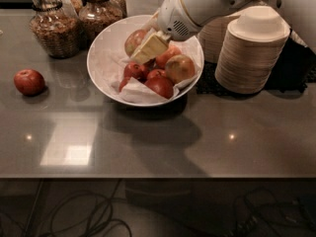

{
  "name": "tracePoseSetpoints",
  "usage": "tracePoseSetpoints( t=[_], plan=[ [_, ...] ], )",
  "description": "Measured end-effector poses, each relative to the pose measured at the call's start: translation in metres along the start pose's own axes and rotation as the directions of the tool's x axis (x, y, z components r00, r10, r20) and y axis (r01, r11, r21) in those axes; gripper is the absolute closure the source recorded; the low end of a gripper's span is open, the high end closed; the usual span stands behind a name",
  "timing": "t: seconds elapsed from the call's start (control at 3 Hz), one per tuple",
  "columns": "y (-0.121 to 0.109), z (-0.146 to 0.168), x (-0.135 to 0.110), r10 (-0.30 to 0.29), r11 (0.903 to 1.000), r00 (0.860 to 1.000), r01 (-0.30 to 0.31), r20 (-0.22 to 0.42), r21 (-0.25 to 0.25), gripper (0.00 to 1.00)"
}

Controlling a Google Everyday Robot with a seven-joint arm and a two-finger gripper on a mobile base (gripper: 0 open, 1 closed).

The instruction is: Pick apple from white bowl

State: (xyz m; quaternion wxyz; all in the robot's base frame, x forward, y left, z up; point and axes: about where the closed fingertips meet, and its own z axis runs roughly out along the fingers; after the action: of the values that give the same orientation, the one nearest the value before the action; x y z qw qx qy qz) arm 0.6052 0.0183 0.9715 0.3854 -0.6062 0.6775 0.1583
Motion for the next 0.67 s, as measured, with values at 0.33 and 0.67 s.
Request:
tracePoseSetpoints(
  t=[0.33, 0.67],
  plan=[
    [0.008, -0.003, -0.001, -0.045, 0.999, 0.998, 0.045, 0.042, -0.002, 1.0],
    [0.014, -0.014, 0.008, -0.09, 0.9959, 0.994, 0.09, 0.062, 0.003, 1.0]
  ],
)
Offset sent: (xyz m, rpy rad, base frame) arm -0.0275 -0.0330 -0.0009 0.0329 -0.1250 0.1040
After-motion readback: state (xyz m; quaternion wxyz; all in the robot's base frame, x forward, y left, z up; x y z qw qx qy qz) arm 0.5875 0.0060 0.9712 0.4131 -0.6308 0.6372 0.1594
